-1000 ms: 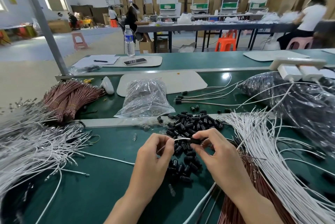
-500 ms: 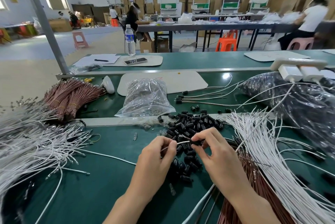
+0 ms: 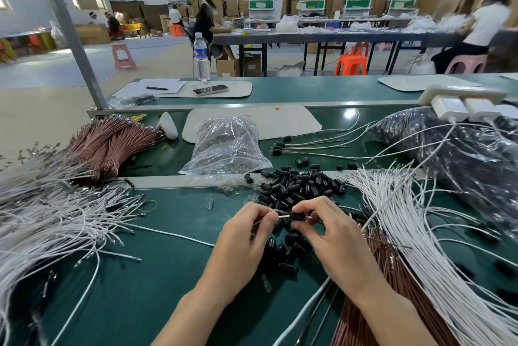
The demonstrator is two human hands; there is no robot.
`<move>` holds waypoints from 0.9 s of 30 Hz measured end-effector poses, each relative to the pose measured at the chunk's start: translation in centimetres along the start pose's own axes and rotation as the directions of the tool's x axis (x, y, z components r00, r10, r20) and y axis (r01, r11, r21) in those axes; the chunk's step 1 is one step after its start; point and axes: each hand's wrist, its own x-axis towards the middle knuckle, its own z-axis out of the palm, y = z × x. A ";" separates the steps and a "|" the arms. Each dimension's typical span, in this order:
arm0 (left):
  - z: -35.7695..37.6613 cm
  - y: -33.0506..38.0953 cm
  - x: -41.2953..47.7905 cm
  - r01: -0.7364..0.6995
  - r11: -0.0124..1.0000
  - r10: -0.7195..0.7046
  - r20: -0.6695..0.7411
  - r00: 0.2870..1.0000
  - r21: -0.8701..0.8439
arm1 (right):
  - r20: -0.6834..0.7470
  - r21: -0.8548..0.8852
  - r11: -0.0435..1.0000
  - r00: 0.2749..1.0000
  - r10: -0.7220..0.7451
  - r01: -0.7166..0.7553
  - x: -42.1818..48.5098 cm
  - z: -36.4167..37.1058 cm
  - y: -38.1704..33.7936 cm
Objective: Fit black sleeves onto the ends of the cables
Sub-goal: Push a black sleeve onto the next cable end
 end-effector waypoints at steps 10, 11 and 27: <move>0.2 0.3 -0.3 -0.072 0.995 0.071 0.021 0.997 0.071 | -0.022 0.132 0.991 0.999 -0.033 0.035 0.2 0.4 0.1; 0.2 0.3 -0.3 -0.089 0.992 0.086 0.038 0.996 0.089 | -0.010 0.149 0.988 1.000 -0.030 0.031 0.2 0.4 0.1; -1.2 0.5 0.0 -0.056 0.929 0.144 -0.217 0.966 0.366 | -0.293 -0.027 0.990 0.948 0.124 -0.138 0.8 -1.8 1.4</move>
